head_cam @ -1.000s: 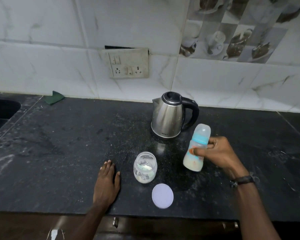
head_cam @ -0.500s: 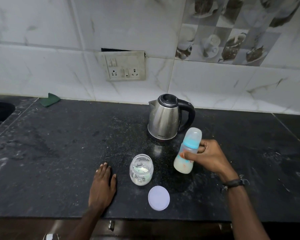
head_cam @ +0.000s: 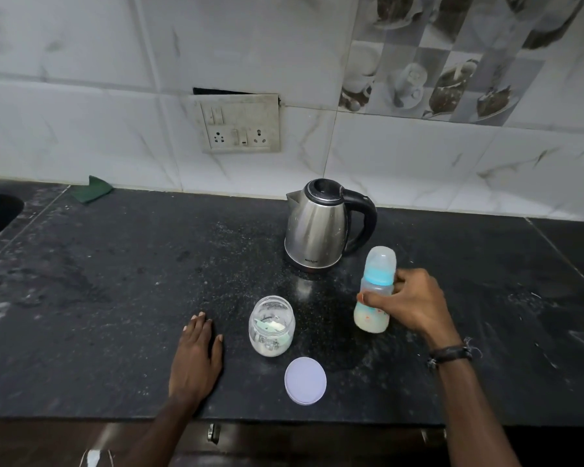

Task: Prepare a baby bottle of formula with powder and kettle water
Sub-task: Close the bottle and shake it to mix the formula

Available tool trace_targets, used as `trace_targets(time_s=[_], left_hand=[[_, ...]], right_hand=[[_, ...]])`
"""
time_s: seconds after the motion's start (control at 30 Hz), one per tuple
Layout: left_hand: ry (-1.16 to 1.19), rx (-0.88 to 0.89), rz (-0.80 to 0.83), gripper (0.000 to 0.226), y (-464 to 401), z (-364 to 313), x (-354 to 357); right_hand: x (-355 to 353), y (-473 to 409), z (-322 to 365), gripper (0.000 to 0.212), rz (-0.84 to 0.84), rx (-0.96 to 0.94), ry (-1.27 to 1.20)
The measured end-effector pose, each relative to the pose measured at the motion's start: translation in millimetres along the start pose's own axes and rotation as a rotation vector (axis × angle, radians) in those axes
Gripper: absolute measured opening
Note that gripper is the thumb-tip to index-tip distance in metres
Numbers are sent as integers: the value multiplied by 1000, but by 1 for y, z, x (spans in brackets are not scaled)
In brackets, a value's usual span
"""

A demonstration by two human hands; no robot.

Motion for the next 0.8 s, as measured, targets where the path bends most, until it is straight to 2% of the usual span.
trace_targets(time_s=[0.1, 0.2, 0.33, 0.43, 0.5, 0.57, 0.7, 0.8], left_hand=[[-1, -1, 11, 54, 0, 1, 1], [-8, 5, 8, 54, 0, 1, 1], [1, 0, 14, 54, 0, 1, 1], [-2, 2, 14, 54, 0, 1, 1], [-3, -3, 20, 54, 0, 1, 0], [0, -6, 18, 55, 0, 1, 0], [-6, -6, 24, 64, 0, 0, -1], [4, -11, 21, 63, 0, 1, -1]], right_hand=[[-3, 1, 3, 42, 73, 22, -138], [-5, 0, 2, 53, -4, 5, -8], [-2, 0, 4, 42, 70, 23, -122], [-4, -1, 4, 51, -13, 11, 19], [-3, -1, 5, 53, 52, -5, -62], [-1, -2, 3, 50, 82, 14, -110], [-4, -4, 1, 42, 7, 17, 13], [0, -1, 6, 31, 121, -3, -120]])
Point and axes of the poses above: each hand's wrist, its own y-axis away from the middle knuckle, its own x-axis out of the palm, z = x × y, the point moved 1 cm from there along -y, towards the middle knuckle, and after that the axes turned 9 degrees about -x, right-handed, at the moved point
